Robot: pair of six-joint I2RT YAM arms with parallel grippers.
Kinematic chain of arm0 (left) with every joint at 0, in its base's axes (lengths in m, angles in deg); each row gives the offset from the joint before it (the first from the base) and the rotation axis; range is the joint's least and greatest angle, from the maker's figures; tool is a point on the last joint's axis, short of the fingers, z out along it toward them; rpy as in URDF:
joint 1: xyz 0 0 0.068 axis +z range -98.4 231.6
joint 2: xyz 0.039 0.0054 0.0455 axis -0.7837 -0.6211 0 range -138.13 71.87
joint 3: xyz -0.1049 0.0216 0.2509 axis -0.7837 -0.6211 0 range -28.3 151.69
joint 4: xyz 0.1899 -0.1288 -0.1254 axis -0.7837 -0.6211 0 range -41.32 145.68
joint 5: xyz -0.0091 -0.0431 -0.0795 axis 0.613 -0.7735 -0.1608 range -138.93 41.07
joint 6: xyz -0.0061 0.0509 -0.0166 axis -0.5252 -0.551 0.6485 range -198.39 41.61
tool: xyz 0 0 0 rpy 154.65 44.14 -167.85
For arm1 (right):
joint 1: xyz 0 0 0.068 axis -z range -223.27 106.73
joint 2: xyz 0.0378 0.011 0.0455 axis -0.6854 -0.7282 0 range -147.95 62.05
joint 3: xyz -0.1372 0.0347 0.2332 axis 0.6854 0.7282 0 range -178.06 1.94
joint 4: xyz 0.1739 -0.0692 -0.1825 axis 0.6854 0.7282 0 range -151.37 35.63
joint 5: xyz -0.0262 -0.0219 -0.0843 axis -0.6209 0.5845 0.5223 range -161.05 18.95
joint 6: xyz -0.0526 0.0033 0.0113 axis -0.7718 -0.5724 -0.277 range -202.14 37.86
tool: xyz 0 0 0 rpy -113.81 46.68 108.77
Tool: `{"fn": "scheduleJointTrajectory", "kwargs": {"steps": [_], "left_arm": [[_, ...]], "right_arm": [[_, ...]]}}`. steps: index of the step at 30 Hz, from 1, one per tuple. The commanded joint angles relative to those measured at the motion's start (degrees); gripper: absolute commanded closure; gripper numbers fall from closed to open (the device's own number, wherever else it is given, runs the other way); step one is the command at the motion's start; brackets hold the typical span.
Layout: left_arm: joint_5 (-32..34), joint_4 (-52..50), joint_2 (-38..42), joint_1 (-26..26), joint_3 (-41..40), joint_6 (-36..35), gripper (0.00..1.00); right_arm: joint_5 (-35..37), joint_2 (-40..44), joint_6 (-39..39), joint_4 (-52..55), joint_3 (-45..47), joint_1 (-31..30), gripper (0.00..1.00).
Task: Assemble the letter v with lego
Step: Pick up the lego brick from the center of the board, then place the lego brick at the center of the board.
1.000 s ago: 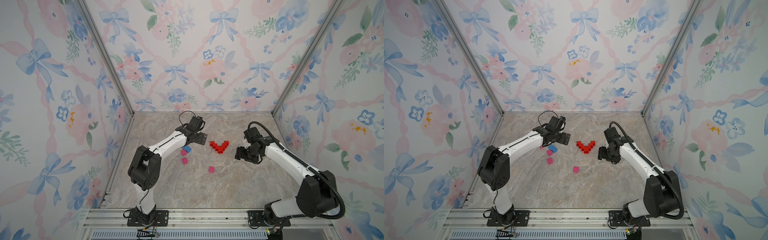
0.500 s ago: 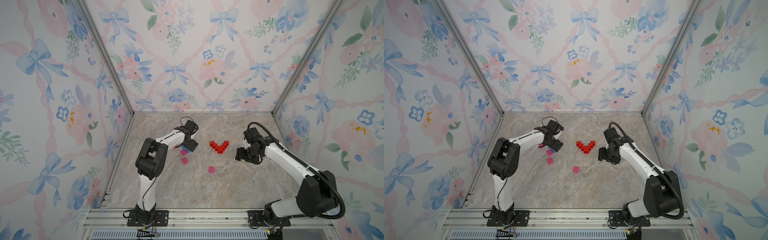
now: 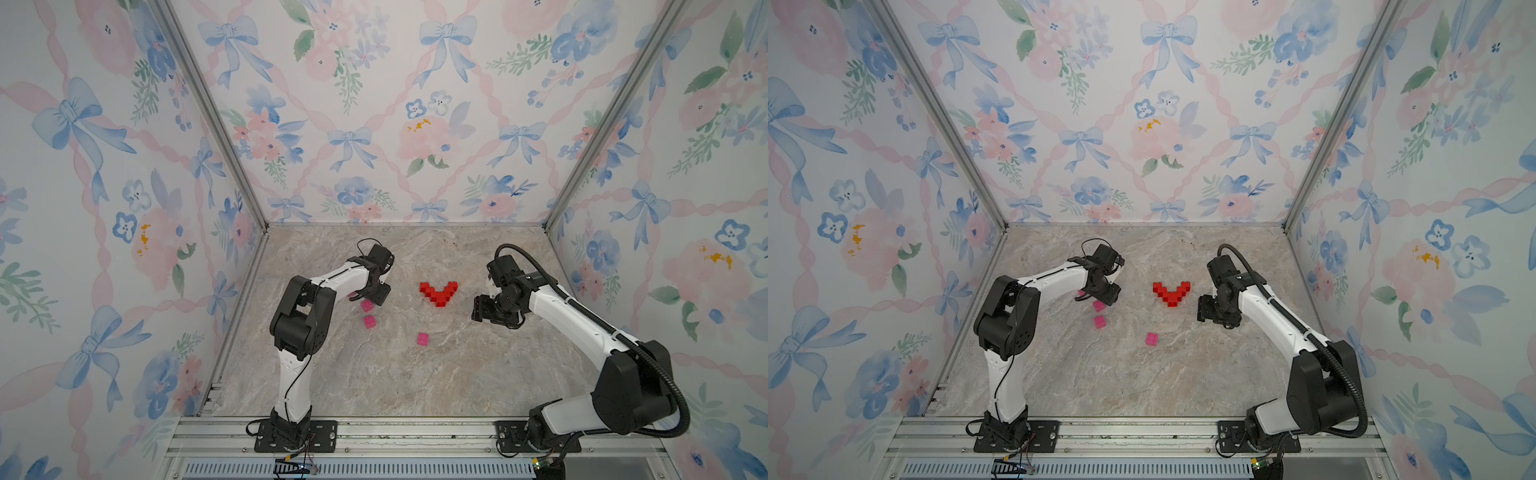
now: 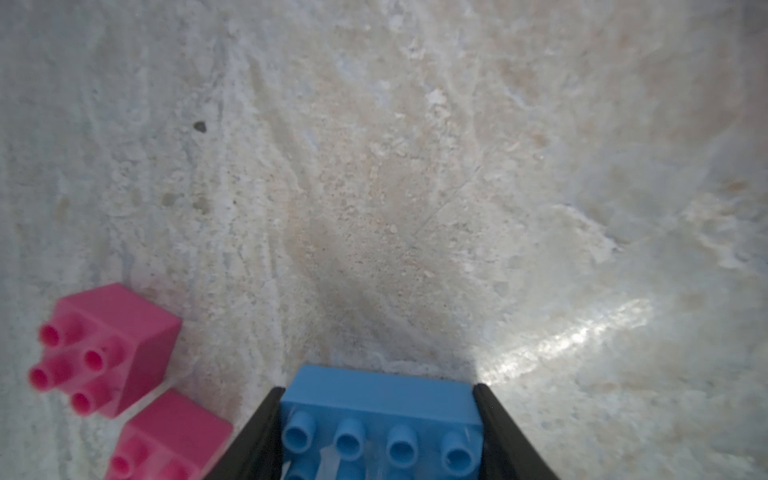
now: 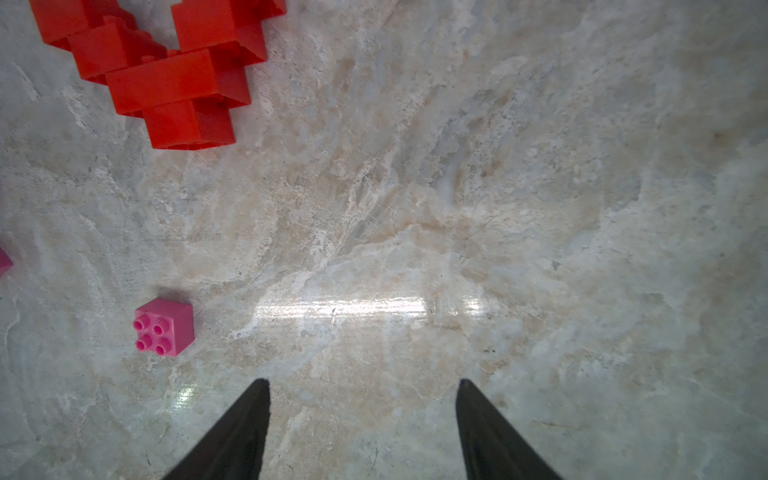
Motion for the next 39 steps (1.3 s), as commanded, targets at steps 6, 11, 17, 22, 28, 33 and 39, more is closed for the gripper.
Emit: {"fn": "scheduleJointTrajectory", "kwargs": {"steps": [6, 11, 17, 22, 28, 33, 39], "left_arm": [[1.42, -2.55, 5.3, -7.69, 2.53, 26.05, 0.72], [0.92, -2.44, 4.82, -17.59, 3.79, 43.84, 0.82], [3.0, -2.33, -0.13, -26.02, 7.64, 53.35, 0.85], [2.54, -2.34, -5.79, -28.69, 11.04, 53.08, 0.83], [1.99, -2.37, -7.95, -29.22, 12.35, 50.77, 0.45], [3.05, -2.38, -4.53, -28.24, 13.54, 47.01, 0.15], [2.94, -2.34, 3.33, -22.29, 13.26, 40.73, 0.03]], "right_arm": [[0.2, 2.04, 2.08, -0.77, 2.01, 1.93, 0.3], [-2.72, 3.57, 2.87, -1.12, 4.12, 7.2, 0.3], [-4.06, 6.91, 0.05, -0.7, 6.02, 10.62, 0.14], [-4.11, 8.31, -0.78, 0.02, 7.38, 10.85, 0.11], [-4.45, 10.44, -0.05, 0.2, 9.37, 10.85, 0.1], [-3.6, 10.86, 1.83, 2.43, 8.86, 9.05, 0.03], [-0.5, 8.48, 10.88, 2.17, 7.08, -2.24, 0.03]]}}
